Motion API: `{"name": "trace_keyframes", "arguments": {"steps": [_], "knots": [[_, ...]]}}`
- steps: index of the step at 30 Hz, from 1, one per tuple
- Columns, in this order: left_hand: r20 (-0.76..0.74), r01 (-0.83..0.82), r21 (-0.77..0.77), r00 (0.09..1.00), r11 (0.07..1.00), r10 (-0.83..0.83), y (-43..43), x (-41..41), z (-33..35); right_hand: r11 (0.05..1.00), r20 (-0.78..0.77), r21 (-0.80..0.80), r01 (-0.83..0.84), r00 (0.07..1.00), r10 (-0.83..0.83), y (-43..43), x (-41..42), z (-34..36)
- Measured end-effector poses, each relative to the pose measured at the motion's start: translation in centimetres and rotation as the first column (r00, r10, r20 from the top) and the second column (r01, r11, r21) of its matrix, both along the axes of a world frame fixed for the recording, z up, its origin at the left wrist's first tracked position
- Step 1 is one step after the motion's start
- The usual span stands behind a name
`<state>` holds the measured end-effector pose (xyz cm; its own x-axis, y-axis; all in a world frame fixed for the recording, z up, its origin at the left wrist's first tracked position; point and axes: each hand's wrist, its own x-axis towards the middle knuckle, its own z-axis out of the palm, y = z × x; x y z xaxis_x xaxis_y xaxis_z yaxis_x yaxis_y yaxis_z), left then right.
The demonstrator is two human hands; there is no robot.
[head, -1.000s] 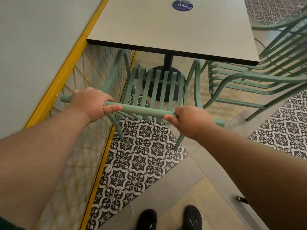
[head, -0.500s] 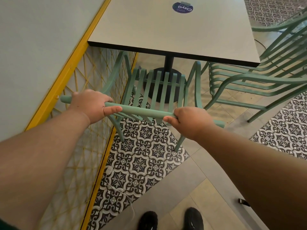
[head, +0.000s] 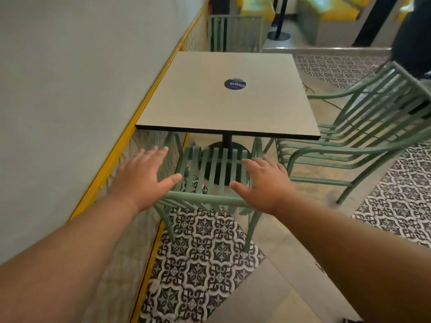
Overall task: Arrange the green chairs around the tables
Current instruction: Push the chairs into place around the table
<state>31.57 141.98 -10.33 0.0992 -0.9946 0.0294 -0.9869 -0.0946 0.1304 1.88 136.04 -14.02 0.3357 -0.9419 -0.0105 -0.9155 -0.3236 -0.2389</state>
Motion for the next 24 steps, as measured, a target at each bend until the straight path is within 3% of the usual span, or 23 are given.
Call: {"name": "trace_keyframes", "arguments": {"steps": [12, 24], "knots": [[0.056, 0.153, -0.188, 0.988, 0.97, -0.145, -0.1, -5.6, 13.0, 0.969, 0.036, -0.164, 0.187, 0.982, -0.184, 4.1, -8.3, 14.3], [0.073, 0.332, -0.095, 0.942, 0.938, -0.326, -2.6, -16.2, 12.4, 0.95, 0.103, -0.096, 0.298, 0.952, -0.288, 8.6, -18.0, 15.2]]}}
